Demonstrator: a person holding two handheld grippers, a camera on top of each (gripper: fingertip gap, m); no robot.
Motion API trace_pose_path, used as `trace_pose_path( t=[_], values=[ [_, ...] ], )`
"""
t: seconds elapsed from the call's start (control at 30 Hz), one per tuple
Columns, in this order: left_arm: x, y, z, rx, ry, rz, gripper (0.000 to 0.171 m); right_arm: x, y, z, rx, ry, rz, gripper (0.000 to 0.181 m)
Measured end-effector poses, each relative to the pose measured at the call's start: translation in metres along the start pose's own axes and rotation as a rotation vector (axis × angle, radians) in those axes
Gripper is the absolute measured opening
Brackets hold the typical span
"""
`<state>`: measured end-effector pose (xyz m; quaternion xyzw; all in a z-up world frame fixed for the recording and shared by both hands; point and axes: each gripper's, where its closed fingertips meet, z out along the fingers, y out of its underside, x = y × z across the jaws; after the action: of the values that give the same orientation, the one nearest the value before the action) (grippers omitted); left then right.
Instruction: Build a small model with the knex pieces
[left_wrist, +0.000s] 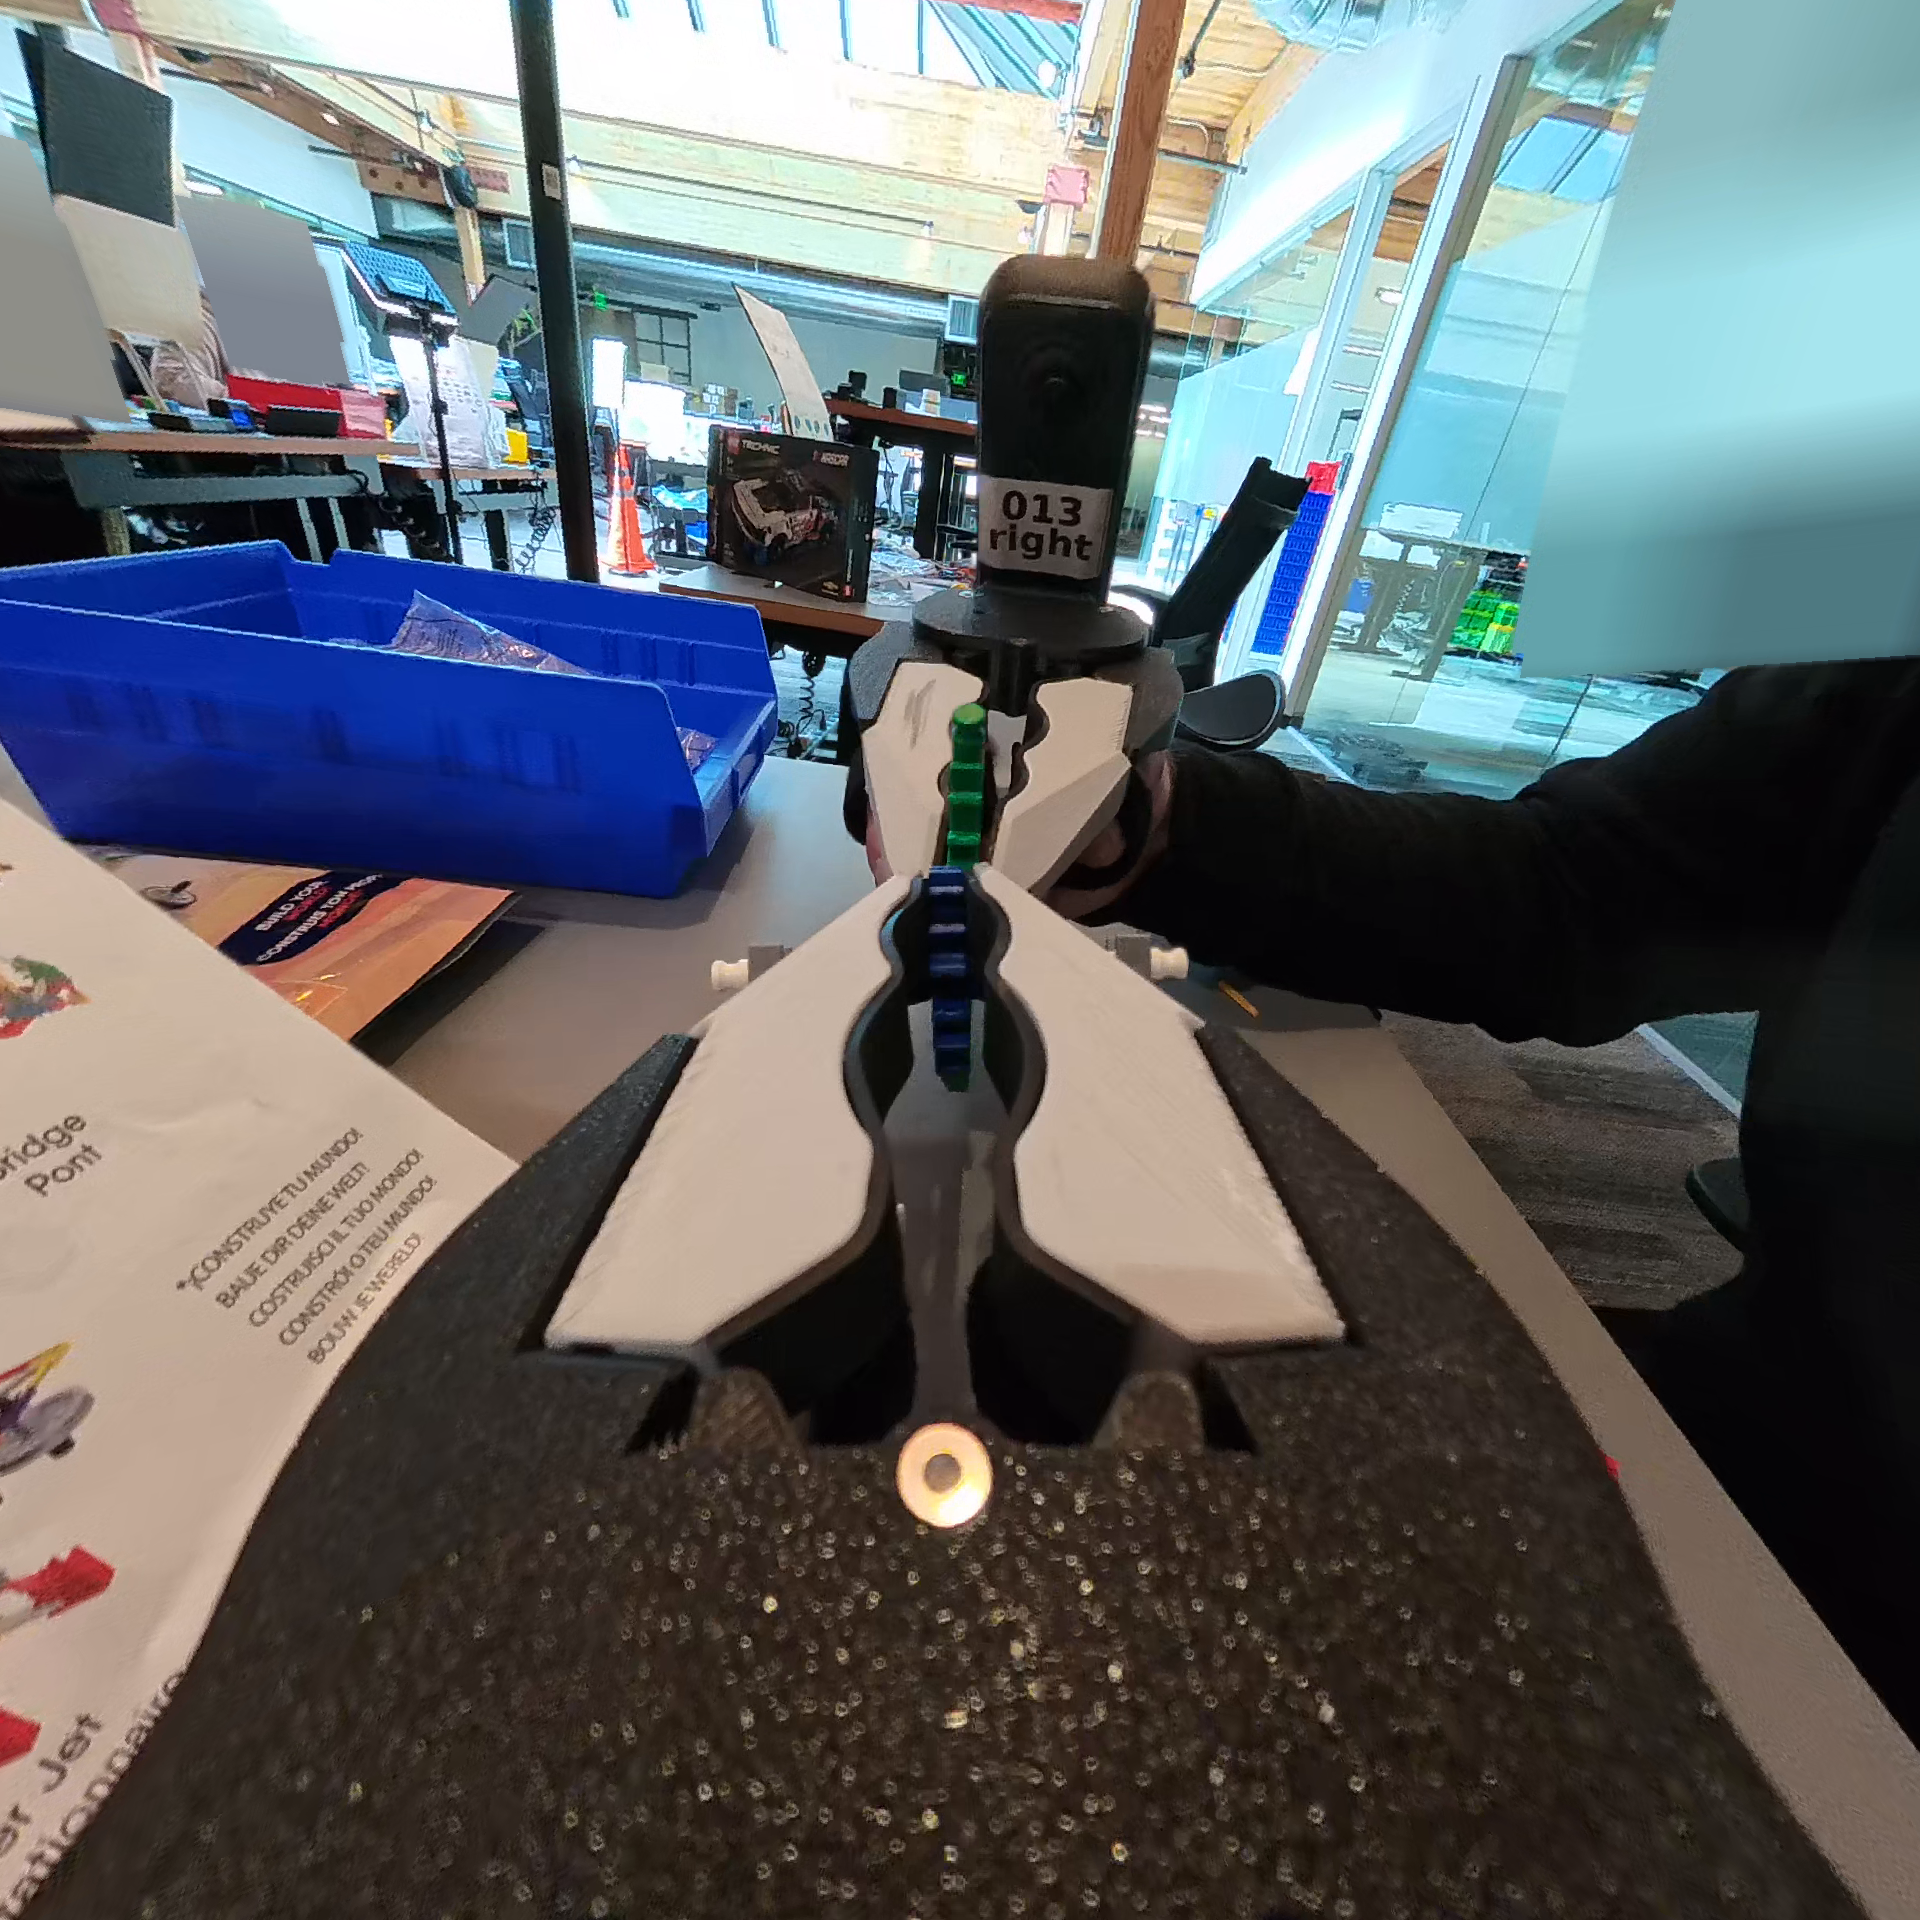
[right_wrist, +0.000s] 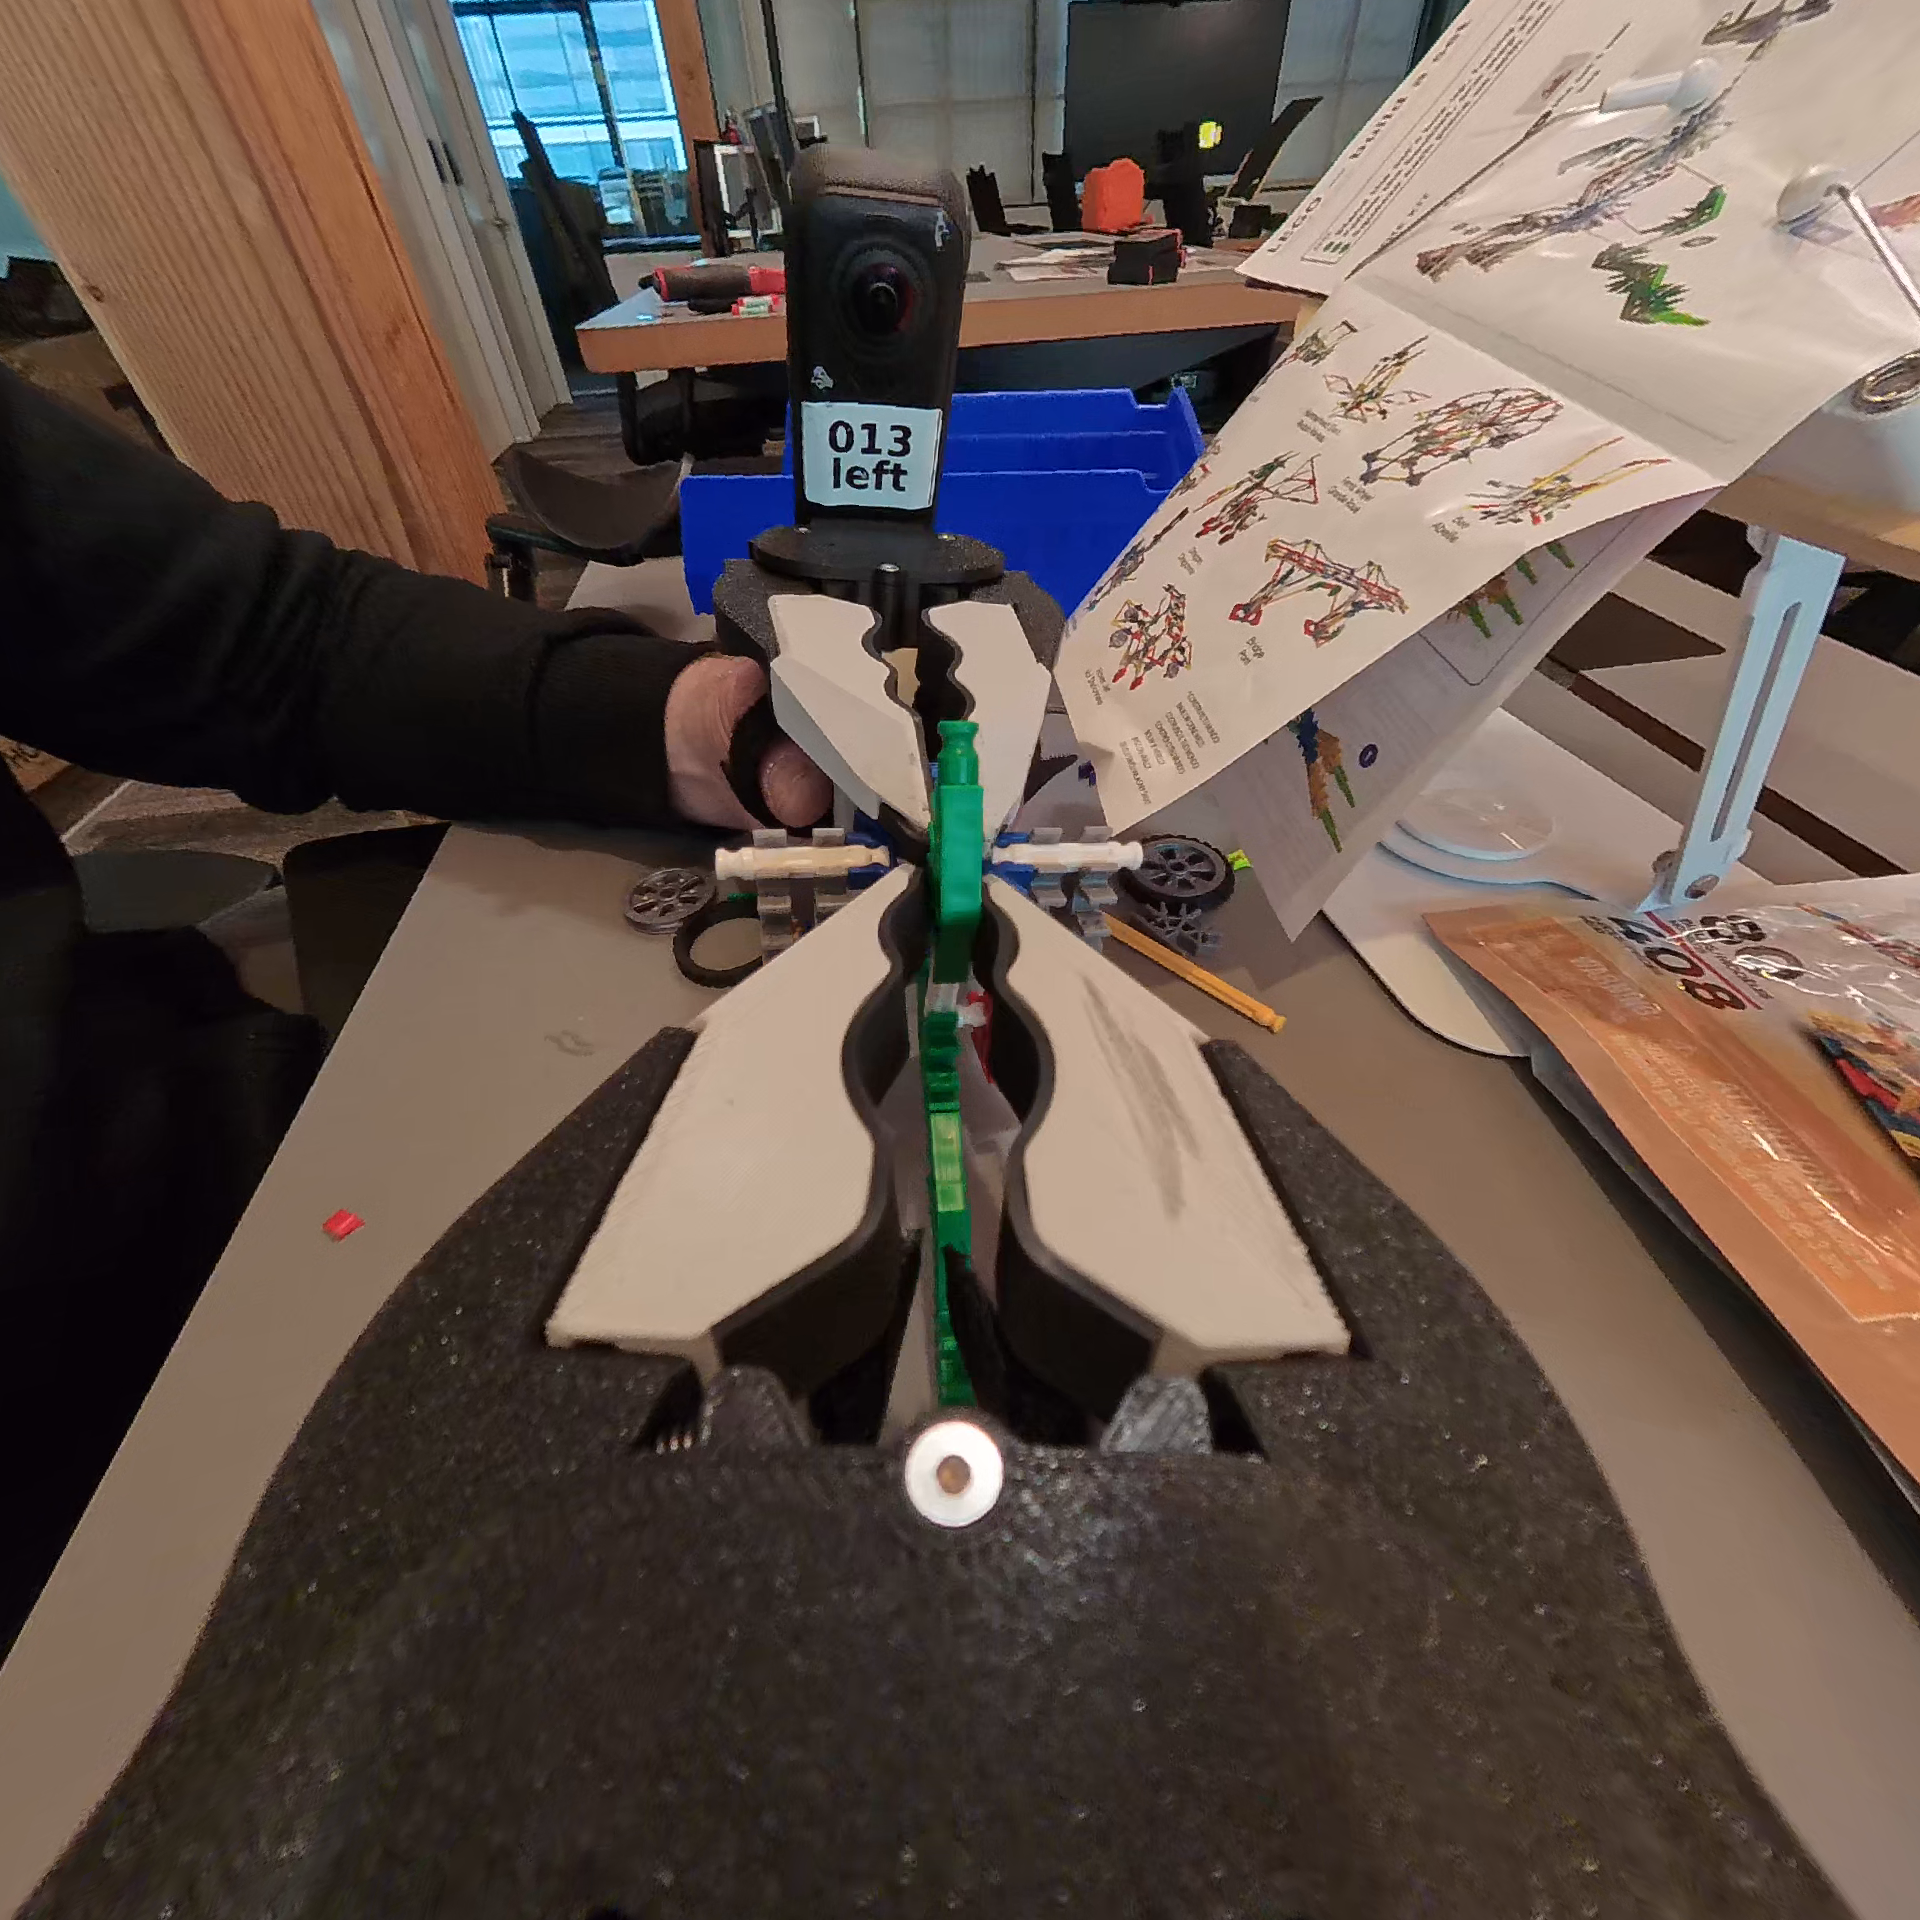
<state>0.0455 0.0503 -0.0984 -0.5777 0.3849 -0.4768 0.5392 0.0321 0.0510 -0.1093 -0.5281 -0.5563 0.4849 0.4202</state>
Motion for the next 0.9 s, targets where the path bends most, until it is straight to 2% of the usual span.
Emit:
trace_pose_path(
  t=[0.33,0.5,0.67,0.9],
  values=[
    [0.009,-0.008,0.001,-0.011,0.020,0.079,0.003,-0.006,-0.008,-0.002,0.033,-0.047,0.033,0.002],
    [0.000,0.003,0.001,-0.103,0.004,0.102,0.005,0.001,0.002,0.001,-0.027,-0.025,0.058,0.005],
    [-0.015,0.019,0.005,-0.187,-0.067,0.106,0.005,0.019,0.019,-0.003,-0.130,0.097,-0.008,0.015],
    [-0.022,0.037,0.009,-0.300,-0.106,0.154,0.005,0.025,0.032,-0.009,-0.180,0.110,0.009,0.011]
  ],
)
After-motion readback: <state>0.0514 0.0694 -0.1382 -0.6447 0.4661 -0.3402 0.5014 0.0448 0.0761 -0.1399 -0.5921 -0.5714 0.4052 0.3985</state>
